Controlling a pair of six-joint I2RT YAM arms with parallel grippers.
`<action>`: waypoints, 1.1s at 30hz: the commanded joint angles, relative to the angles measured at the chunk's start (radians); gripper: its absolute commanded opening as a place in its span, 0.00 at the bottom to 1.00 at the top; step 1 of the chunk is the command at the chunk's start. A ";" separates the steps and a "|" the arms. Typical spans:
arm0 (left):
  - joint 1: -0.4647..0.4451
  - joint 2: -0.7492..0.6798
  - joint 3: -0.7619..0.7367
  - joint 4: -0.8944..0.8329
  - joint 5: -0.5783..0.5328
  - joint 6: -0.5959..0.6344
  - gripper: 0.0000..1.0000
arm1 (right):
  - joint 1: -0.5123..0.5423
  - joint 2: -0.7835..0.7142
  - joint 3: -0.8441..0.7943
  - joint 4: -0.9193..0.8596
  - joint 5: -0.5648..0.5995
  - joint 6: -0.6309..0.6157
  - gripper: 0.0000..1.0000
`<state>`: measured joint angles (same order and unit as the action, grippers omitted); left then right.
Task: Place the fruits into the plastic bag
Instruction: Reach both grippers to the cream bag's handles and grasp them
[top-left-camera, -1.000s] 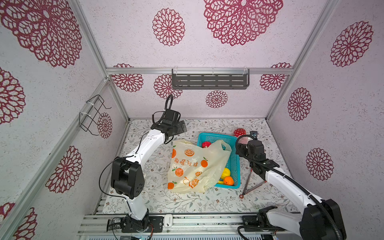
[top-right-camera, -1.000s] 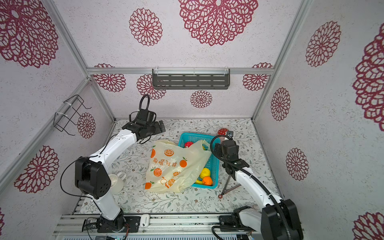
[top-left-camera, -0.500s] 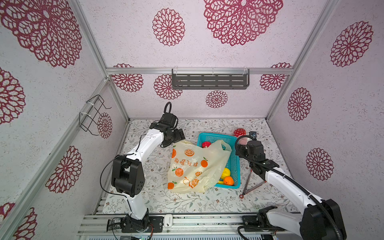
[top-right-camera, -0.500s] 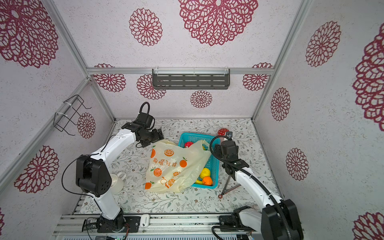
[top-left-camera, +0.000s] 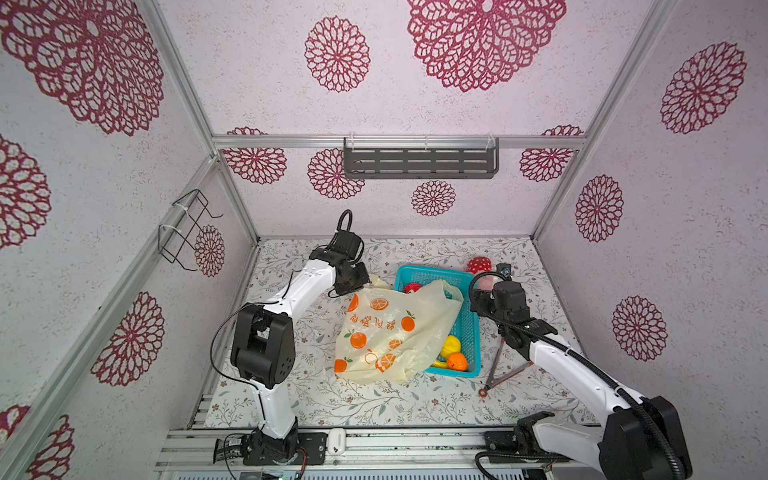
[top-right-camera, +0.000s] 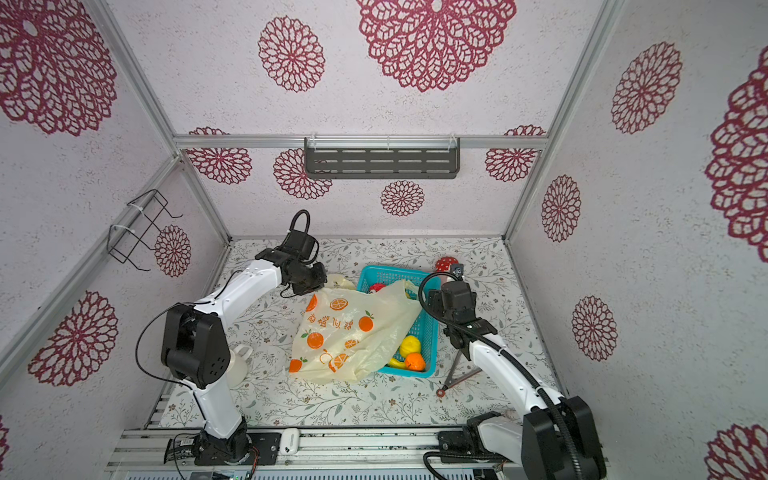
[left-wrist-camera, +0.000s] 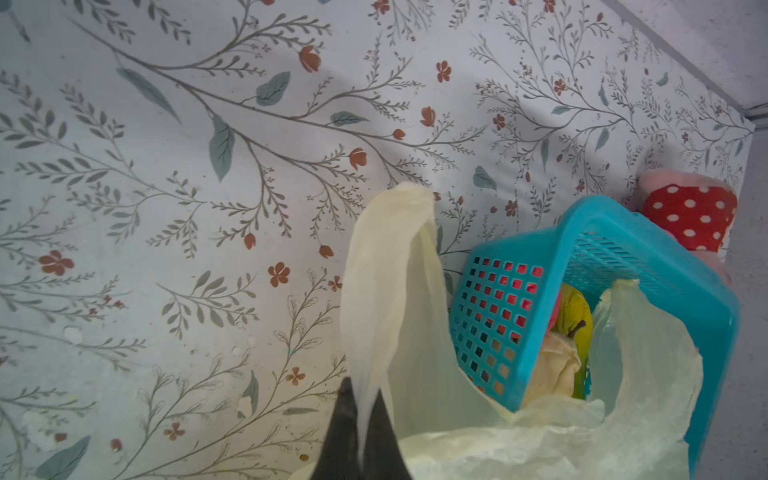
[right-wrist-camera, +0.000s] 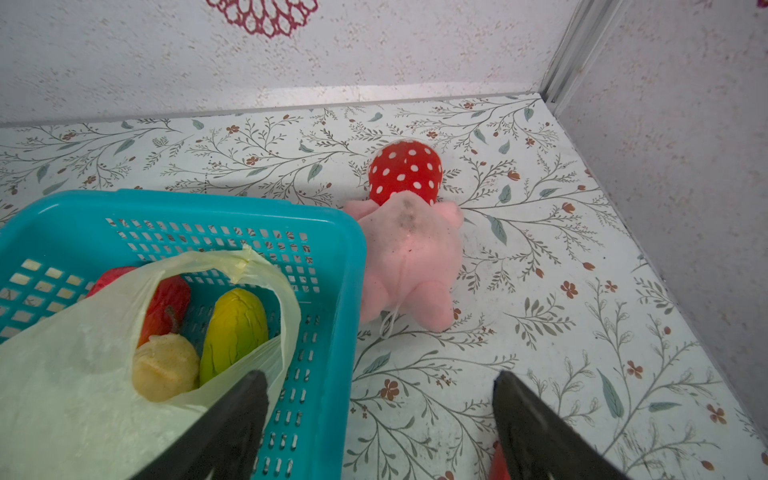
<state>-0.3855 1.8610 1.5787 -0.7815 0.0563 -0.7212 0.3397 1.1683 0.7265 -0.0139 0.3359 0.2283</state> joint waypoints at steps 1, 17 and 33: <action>-0.034 -0.100 0.056 0.057 -0.125 0.082 0.00 | 0.005 -0.019 0.032 -0.010 0.013 -0.013 0.87; -0.069 -0.588 -0.298 0.511 -0.043 0.554 0.00 | 0.050 -0.101 0.139 0.068 -0.446 0.082 0.86; -0.073 -0.698 -0.375 0.475 0.157 0.674 0.00 | 0.356 0.177 0.427 0.086 -0.734 -0.101 0.86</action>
<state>-0.4534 1.1870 1.1839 -0.2939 0.1635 -0.0948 0.6643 1.3098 1.0737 0.0513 -0.3546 0.1959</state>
